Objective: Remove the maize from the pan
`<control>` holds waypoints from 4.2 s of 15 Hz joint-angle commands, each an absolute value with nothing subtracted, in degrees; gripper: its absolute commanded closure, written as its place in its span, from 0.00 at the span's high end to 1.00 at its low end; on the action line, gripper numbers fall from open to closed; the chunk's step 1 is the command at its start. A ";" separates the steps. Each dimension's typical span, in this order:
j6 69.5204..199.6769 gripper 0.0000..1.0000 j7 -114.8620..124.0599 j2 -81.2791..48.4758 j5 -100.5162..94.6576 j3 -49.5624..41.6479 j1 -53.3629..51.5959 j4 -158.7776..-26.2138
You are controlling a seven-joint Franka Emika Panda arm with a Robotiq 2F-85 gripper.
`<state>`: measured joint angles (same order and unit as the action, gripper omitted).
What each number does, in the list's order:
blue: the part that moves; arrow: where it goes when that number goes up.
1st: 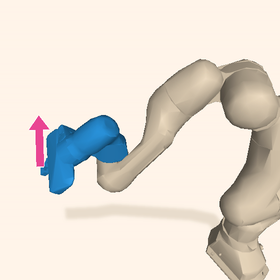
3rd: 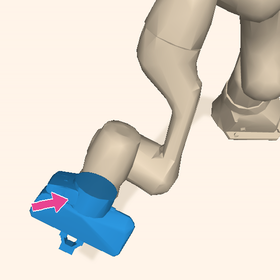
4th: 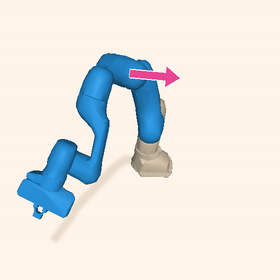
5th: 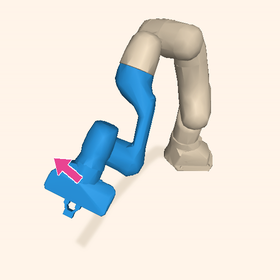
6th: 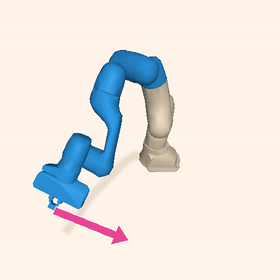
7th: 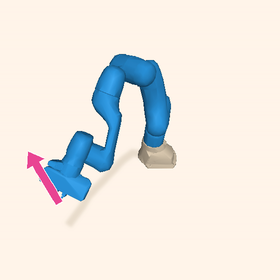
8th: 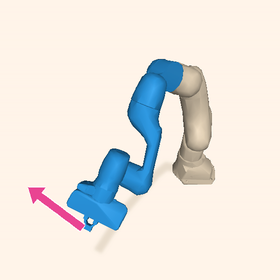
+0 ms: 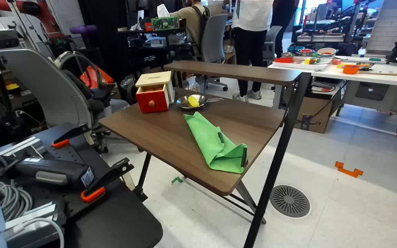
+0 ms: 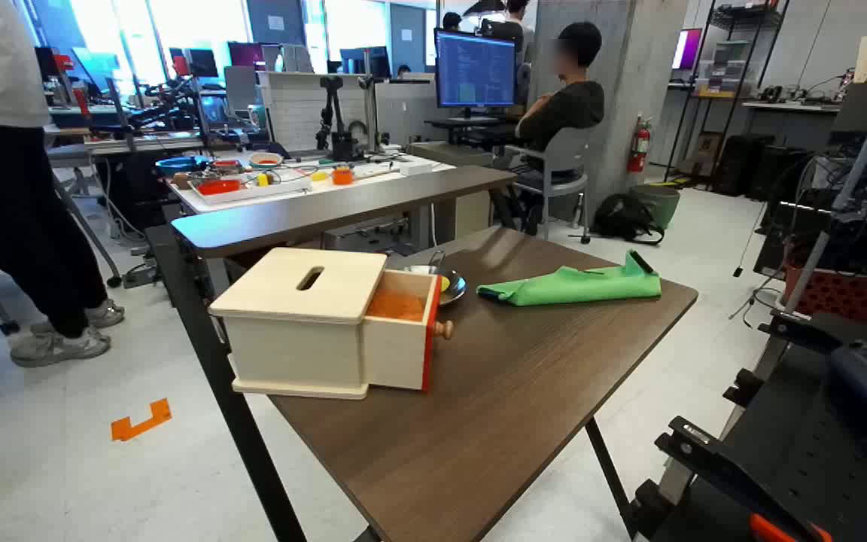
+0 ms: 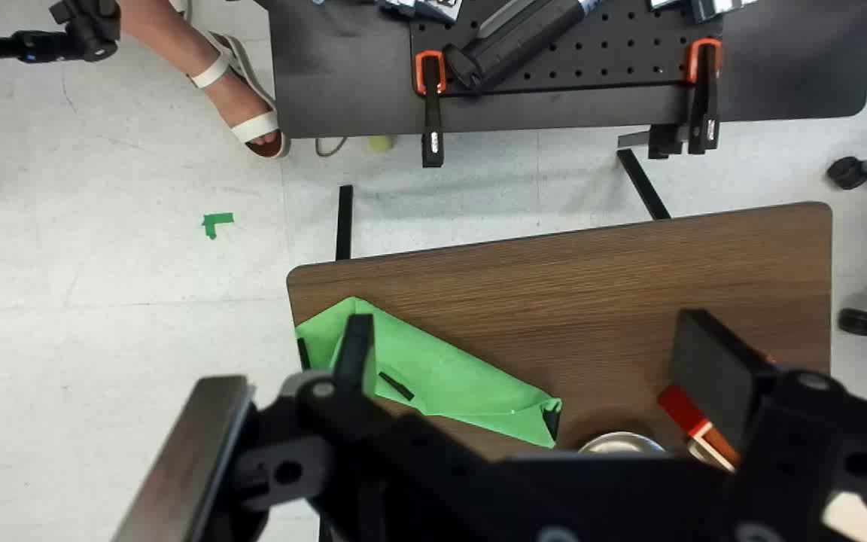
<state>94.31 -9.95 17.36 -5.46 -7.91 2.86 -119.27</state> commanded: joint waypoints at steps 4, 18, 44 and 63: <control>96.54 1.00 -9.75 15.91 -5.67 -7.12 3.23 -119.32; 127.00 1.00 -9.01 -4.82 12.08 -3.12 0.75 -117.40; 131.23 1.00 -30.70 -51.79 -12.19 4.45 -2.97 -78.86; 118.53 1.00 -35.38 -69.06 -13.85 4.34 -6.65 -55.17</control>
<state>122.08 -34.16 -65.89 -13.20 4.32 -5.91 -61.17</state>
